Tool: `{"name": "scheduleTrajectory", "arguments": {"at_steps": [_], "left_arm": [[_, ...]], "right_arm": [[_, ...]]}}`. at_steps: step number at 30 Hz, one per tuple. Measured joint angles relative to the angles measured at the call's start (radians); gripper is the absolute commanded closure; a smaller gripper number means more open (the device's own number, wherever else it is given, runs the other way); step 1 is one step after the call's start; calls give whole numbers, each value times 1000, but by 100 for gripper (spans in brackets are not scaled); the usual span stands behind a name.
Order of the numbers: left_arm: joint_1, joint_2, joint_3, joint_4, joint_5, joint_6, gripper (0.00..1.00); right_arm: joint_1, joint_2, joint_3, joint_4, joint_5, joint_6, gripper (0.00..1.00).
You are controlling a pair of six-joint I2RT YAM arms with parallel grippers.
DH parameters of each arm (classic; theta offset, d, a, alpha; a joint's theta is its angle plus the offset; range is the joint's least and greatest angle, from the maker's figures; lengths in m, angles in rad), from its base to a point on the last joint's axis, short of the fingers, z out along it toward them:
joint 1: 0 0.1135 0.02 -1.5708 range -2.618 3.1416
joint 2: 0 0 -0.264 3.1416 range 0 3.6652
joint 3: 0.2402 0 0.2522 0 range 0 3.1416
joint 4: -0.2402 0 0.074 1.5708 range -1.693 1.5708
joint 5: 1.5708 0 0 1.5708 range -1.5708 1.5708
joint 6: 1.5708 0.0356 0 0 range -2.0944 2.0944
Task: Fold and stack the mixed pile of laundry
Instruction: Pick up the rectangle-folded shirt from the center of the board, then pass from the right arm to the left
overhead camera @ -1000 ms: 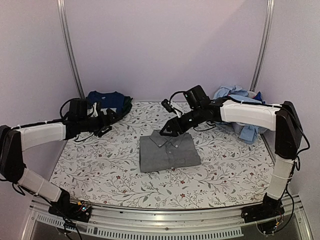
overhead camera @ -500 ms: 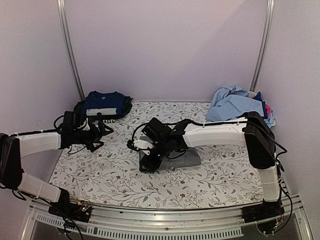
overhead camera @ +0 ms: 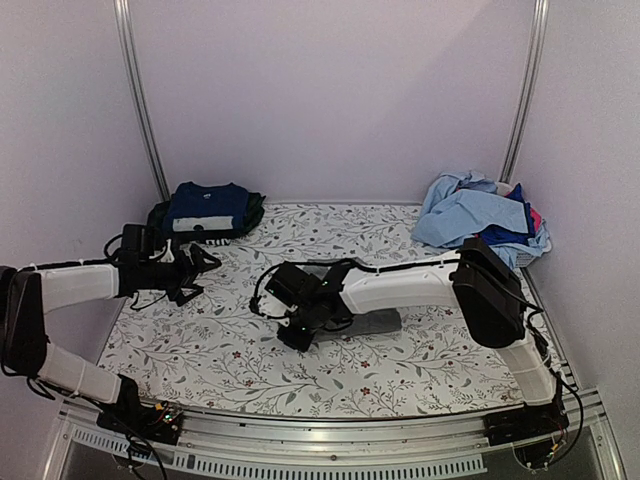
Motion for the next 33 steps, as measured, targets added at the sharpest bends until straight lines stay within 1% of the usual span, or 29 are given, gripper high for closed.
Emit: {"name": "scheduleTrajectory", "arguments": {"at_steps": [3,5,8,10,15,21,30,31,32,33], "left_arm": [[0,21,0,0,9,4,0],[-1,31,0,0,15,8,0],[-19,51,-2,20,26,7,0],[-50,72,-4,48,32,-6,0],[-178,150,-5,159,39,-81,0],[-249,289,20,312,40,-208,0],[-376,538,147,510,40,-347,0],[-391,562,155,531,41,-365,2],[-405,586,160,565,43,-386,7],[-415,601,164,596,45,-404,15]], "right_arm": [[4,1,1,4,44,8,96],[5,1,1,4,61,1,99],[3,-2,4,3,68,-6,100],[-1,-4,17,-1,65,-10,100],[-38,-29,56,3,39,-12,100],[-66,-54,57,10,11,-11,100],[-67,-55,72,11,-9,0,100],[-67,-55,77,11,-10,0,100],[-67,-55,85,11,-11,0,100],[-67,-55,91,11,-11,1,100]]}}
